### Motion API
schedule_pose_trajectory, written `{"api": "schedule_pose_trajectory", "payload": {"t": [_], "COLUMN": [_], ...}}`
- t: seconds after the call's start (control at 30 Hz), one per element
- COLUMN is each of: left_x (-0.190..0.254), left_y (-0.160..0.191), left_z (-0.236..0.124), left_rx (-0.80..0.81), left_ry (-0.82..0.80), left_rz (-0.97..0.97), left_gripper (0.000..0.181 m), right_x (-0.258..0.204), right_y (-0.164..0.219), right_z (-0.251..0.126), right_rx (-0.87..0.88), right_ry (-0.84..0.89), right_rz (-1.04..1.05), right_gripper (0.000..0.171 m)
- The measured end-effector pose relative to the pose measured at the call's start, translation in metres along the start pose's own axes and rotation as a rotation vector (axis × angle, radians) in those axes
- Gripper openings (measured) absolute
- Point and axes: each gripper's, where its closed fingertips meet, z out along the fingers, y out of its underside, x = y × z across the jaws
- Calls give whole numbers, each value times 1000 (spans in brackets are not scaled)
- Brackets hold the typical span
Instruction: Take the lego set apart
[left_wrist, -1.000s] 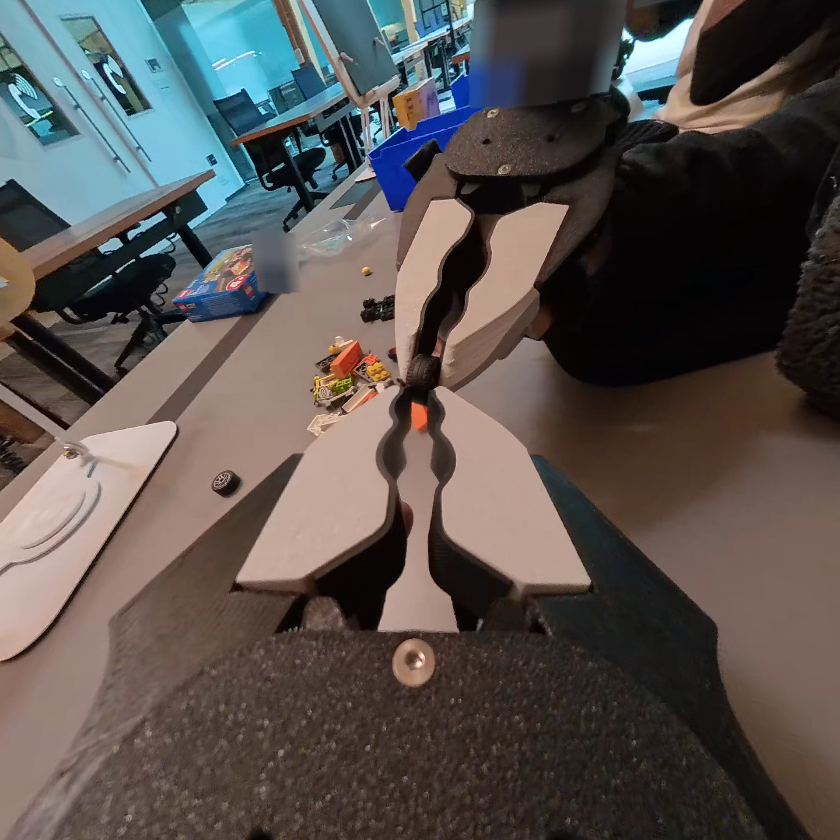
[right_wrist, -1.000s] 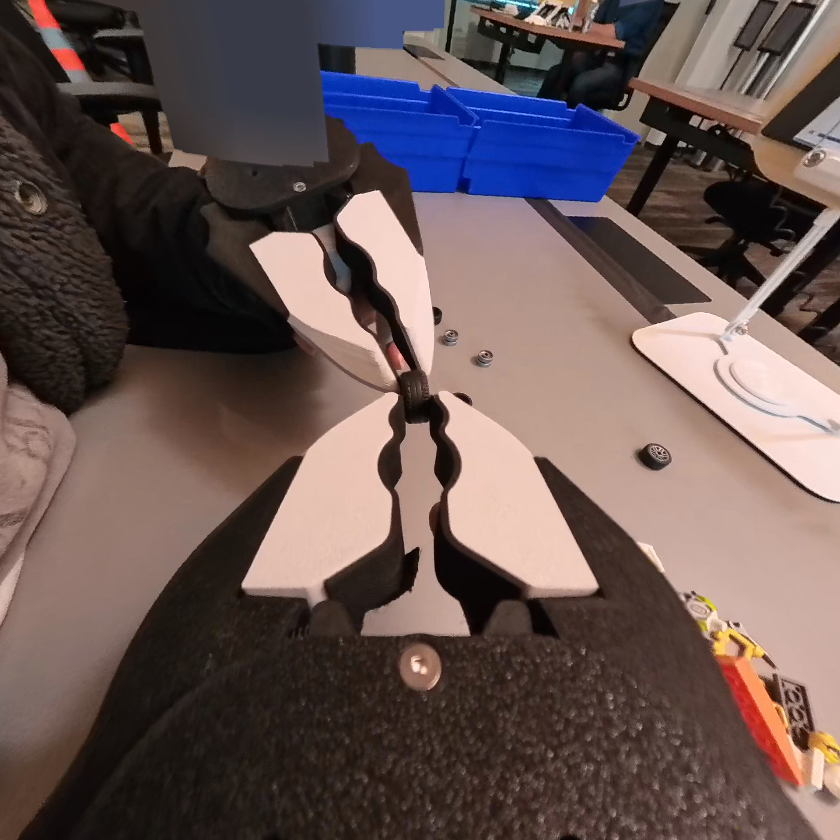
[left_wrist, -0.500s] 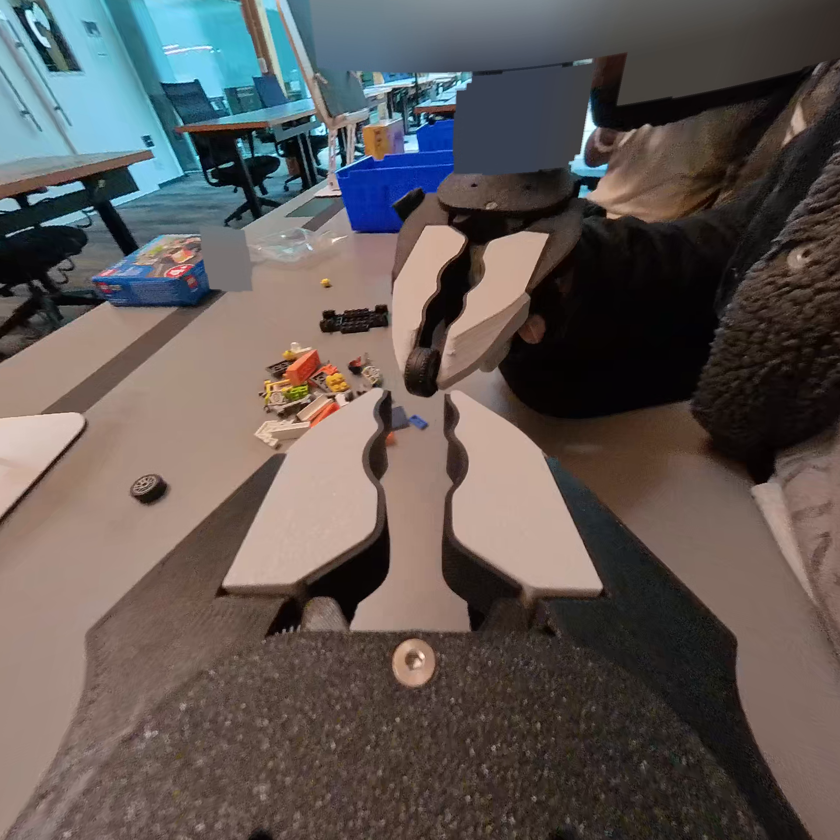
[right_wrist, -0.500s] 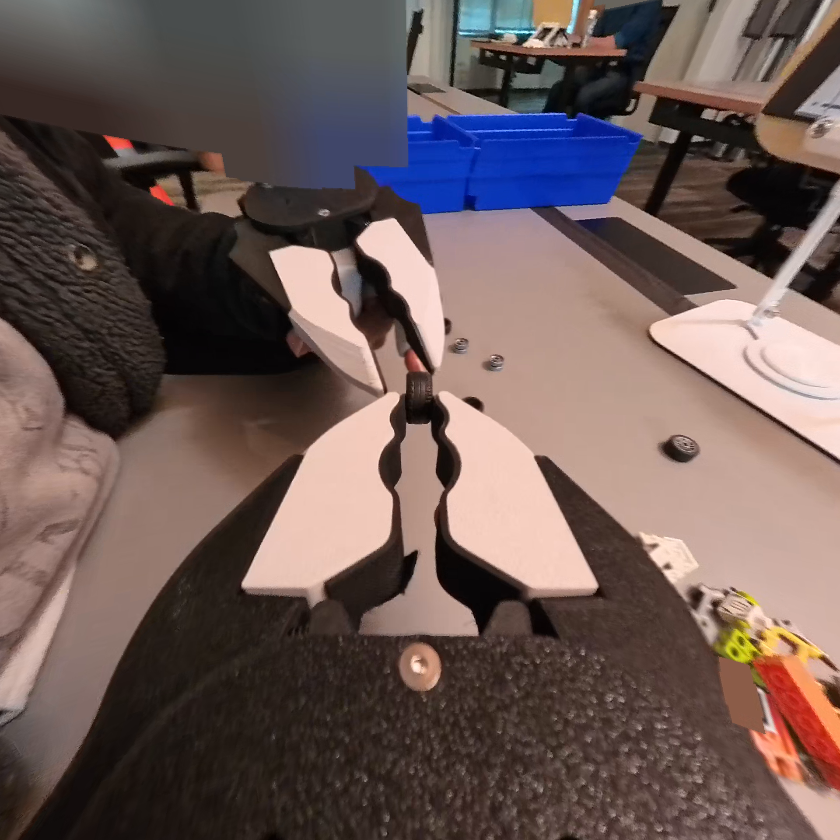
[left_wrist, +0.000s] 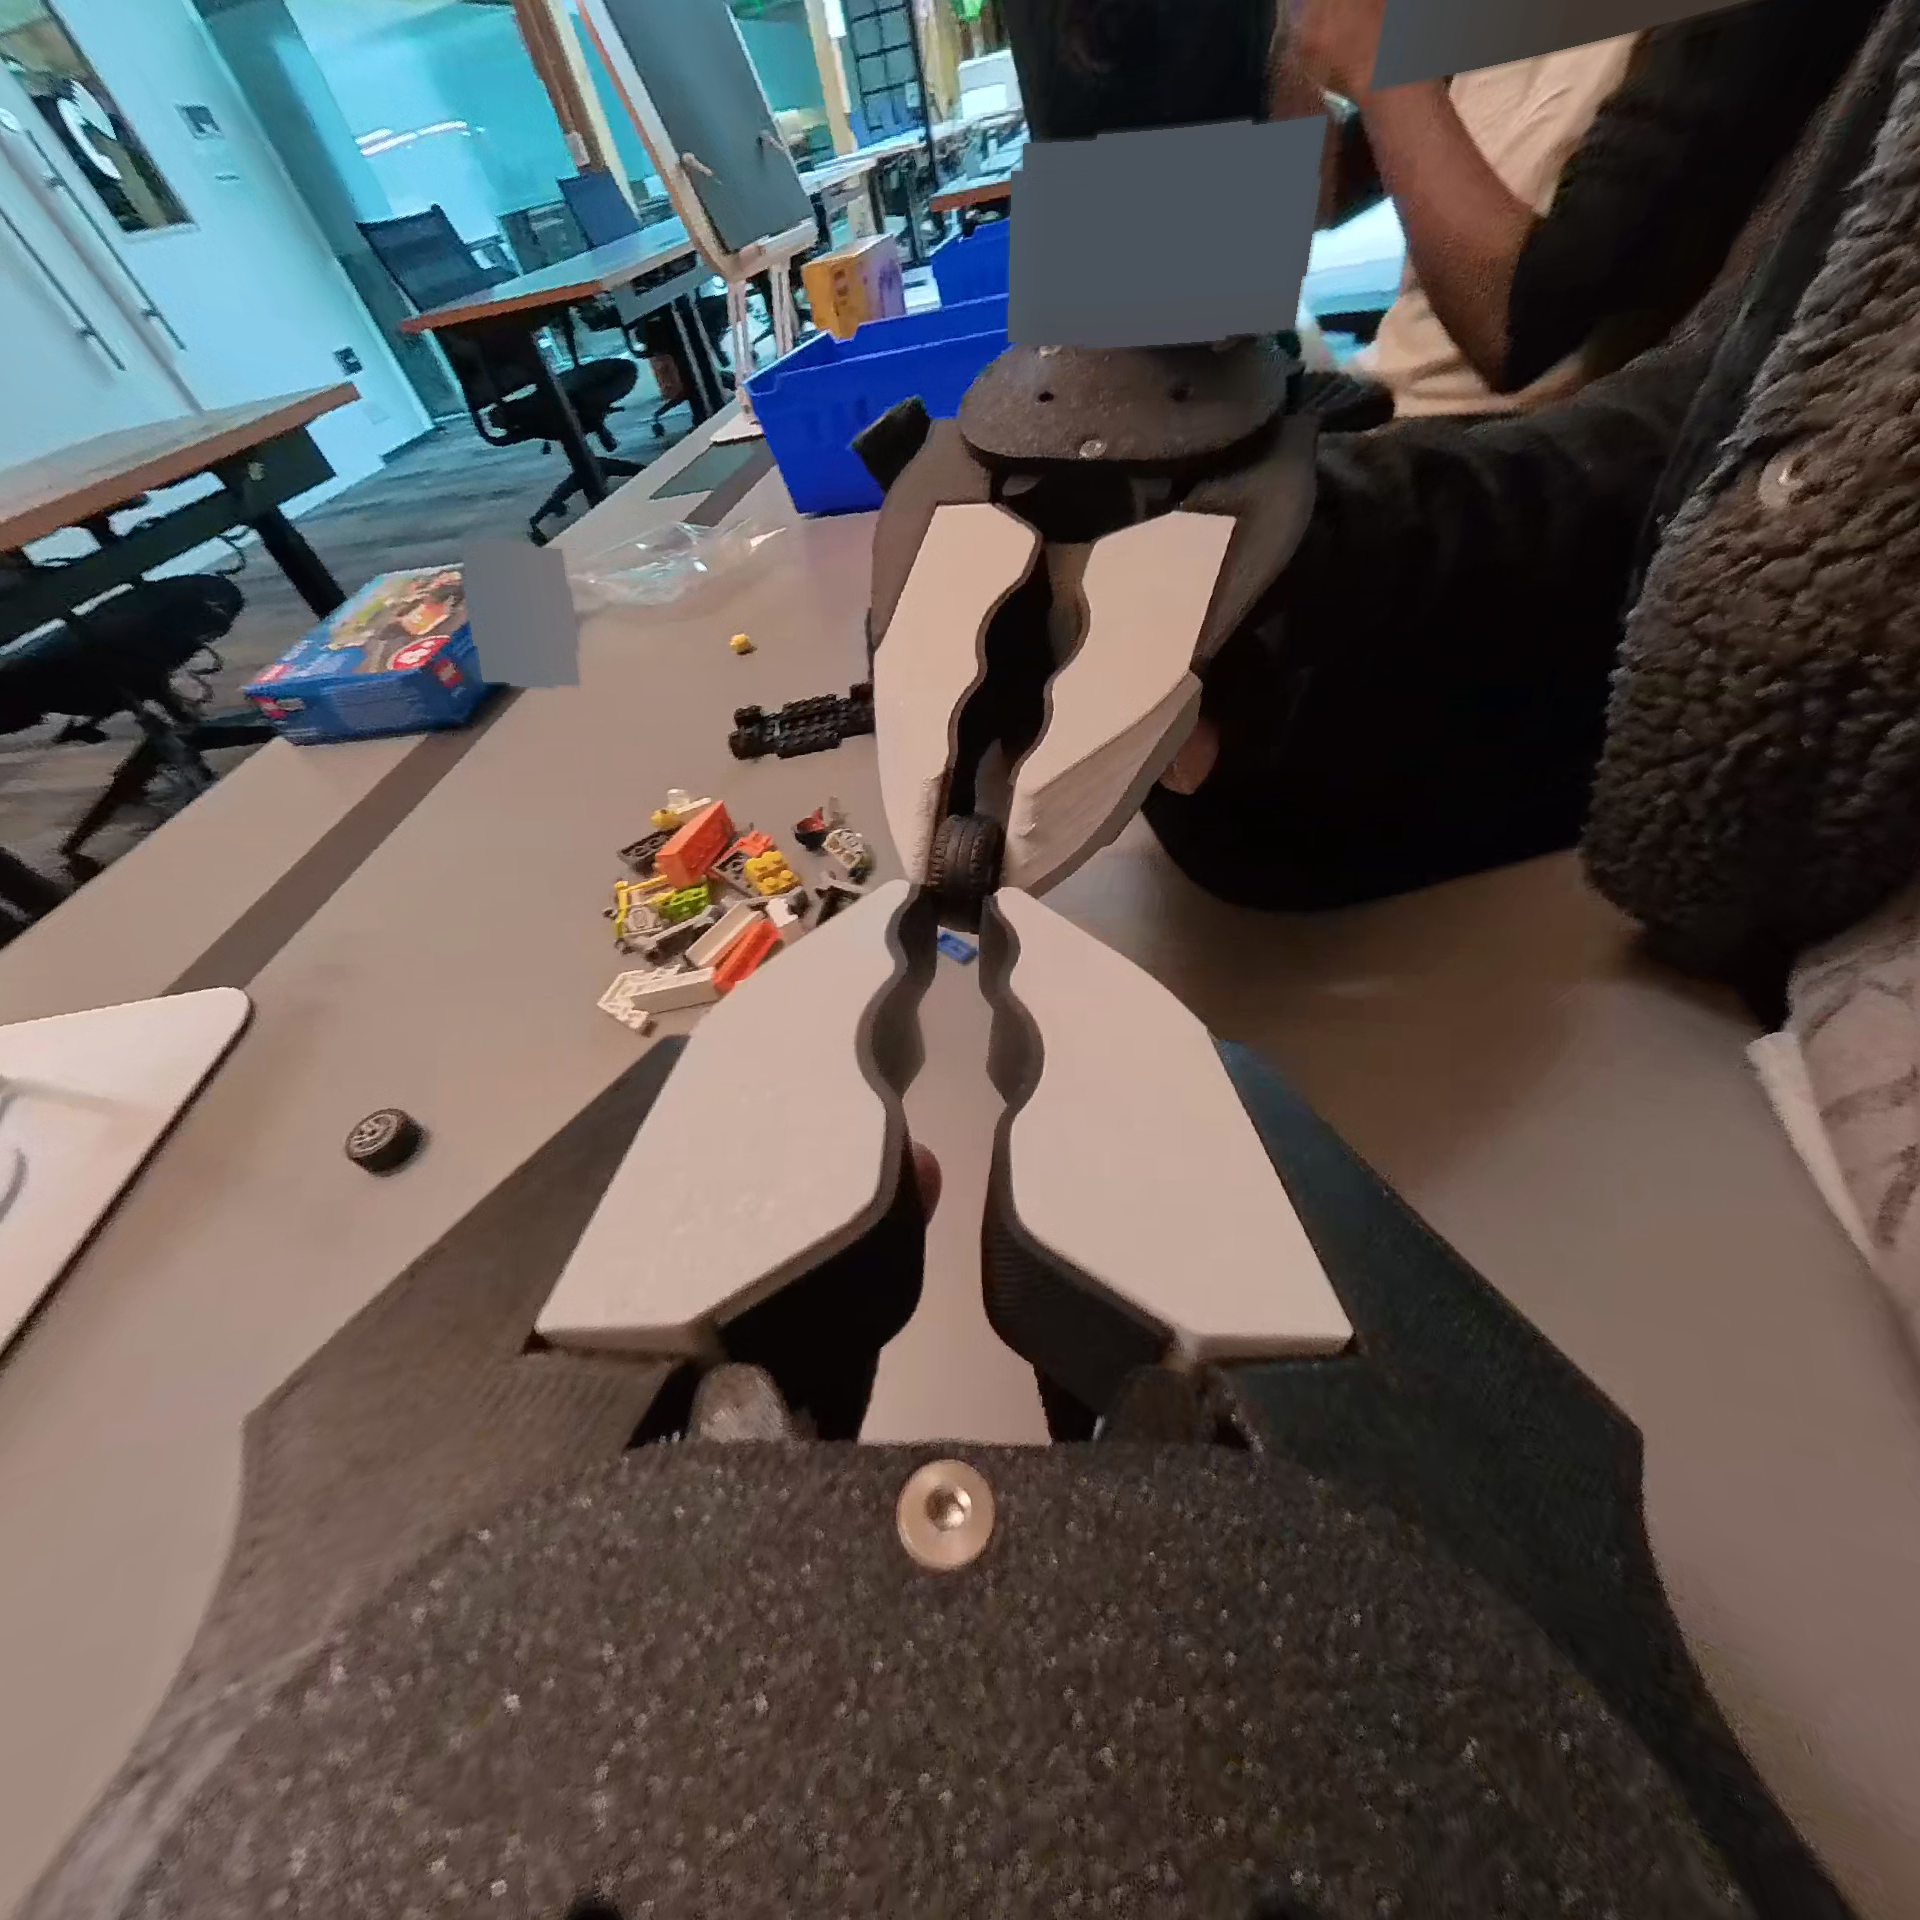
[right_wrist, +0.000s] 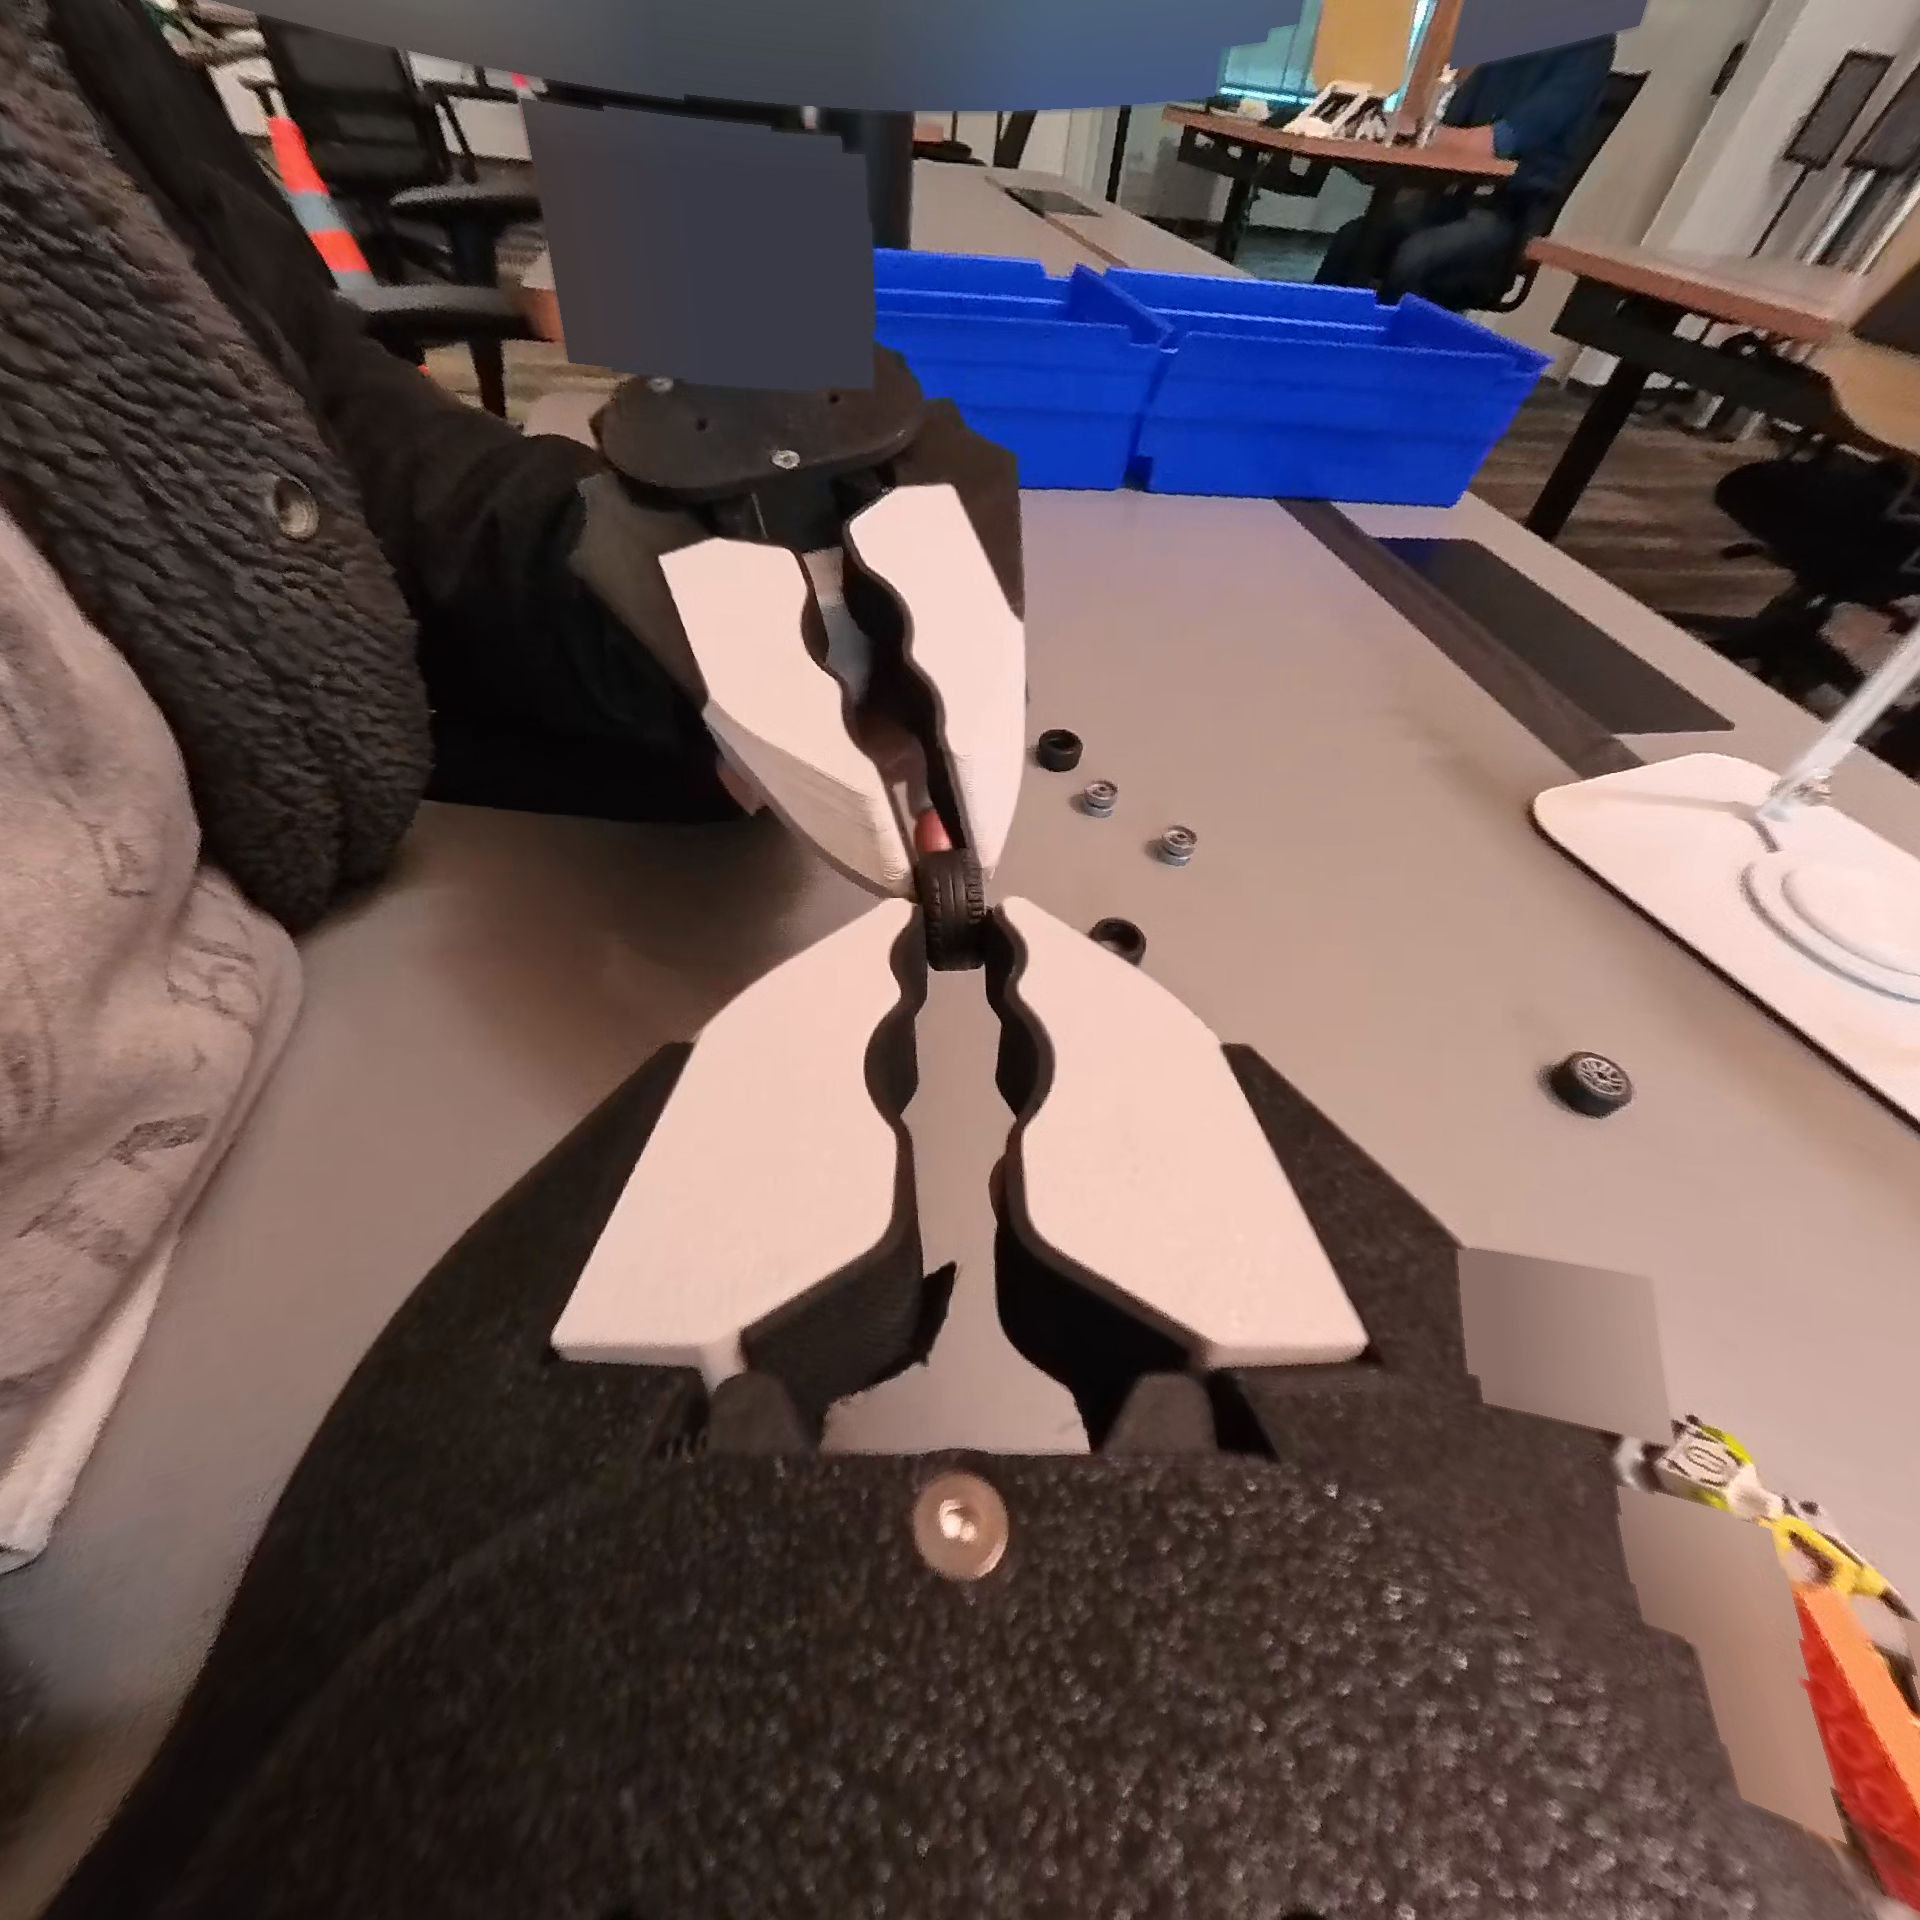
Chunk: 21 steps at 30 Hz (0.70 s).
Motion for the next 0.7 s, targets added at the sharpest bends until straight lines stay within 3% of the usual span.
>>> {"api": "schedule_pose_trajectory", "payload": {"t": [0.27,0.33,0.4,0.6,0.7], "left_x": [-2,26,31,-5,-1], "left_y": [7,4,16,3,2], "left_z": [1,7,19,0,0], "left_rx": [-34,-18,-98,17,40], "left_ry": [-39,92,46,37,83], "left_rz": [54,57,184,-78,-135], "left_gripper": [7,1,1,0,13], "right_x": [2,17,10,11,3], "right_y": [4,9,0,1,4], "right_z": [0,-3,-5,-10,-6], "right_rx": [-15,-32,12,12,-1], "right_ry": [50,123,65,50,4], "right_rz": [2,23,36,55,46], "right_gripper": [9,9,9,10,10]}}
